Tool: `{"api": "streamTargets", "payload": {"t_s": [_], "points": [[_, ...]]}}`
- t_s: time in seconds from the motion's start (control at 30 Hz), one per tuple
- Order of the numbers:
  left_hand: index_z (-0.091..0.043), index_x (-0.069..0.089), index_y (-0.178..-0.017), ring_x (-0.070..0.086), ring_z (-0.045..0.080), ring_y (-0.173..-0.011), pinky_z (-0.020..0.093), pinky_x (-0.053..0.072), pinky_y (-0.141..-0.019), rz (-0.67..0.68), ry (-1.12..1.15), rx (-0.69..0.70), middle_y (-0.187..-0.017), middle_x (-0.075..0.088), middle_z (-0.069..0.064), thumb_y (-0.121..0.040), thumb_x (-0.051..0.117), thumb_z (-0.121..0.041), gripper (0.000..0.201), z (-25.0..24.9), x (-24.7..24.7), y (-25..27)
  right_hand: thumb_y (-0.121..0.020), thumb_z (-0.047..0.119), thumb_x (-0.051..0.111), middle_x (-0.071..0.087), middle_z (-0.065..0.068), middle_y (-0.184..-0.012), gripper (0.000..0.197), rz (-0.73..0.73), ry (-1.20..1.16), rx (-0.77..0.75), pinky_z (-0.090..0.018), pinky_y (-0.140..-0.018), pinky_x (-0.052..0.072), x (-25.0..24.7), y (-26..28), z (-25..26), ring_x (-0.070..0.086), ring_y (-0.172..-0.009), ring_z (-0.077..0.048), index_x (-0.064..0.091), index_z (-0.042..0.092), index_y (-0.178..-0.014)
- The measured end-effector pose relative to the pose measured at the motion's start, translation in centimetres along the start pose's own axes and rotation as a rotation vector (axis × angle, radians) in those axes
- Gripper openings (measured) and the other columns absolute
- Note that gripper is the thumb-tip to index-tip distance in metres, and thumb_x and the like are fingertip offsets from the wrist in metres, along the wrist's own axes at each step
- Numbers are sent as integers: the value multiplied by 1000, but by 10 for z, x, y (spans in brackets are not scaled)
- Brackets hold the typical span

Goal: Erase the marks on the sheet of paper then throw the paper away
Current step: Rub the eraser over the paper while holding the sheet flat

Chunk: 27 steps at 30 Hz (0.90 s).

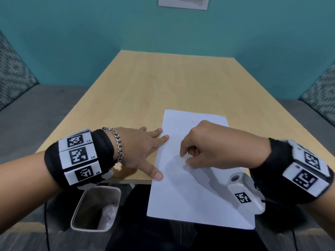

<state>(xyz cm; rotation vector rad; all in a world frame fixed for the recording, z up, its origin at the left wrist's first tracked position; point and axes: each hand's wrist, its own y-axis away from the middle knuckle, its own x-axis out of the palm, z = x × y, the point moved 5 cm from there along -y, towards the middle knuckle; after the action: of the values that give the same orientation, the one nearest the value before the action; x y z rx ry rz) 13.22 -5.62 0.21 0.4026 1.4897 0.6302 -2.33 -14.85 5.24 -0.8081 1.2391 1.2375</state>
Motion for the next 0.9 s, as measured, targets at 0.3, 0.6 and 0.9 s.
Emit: {"api": "streamTargets", "payload": {"t_s": [0.3, 0.6, 0.9], "points": [[-15, 7, -166, 1, 26, -163, 48, 27, -127, -183, -69, 9, -176, -9, 2, -68, 34, -105, 136, -19, 1, 3, -92, 39, 69, 71, 14, -77, 15, -174, -186, 254, -30, -72, 57, 16, 59, -24, 66, -77, -3, 76, 30, -101], [-26, 26, -156, 54, 21, -115, 38, 45, -97, -348, -92, -25, -124, 49, -5, -73, 15, -104, 115, -38, 0, 11, -94, 40, 63, 69, 14, -80, 15, -161, -221, 276, -33, -73, 57, 33, 71, -42, 65, -78, -5, 73, 33, -102], [-30, 37, -147, 55, 17, -126, 43, 53, -96, -310, 77, -74, -140, 47, -8, -67, 35, -105, 109, -35, 3, 8, -93, 39, 62, 71, 8, -78, 16, -105, -175, 240, -29, -67, 54, 22, 59, -39, 65, -76, -9, 72, 26, -93]]}}
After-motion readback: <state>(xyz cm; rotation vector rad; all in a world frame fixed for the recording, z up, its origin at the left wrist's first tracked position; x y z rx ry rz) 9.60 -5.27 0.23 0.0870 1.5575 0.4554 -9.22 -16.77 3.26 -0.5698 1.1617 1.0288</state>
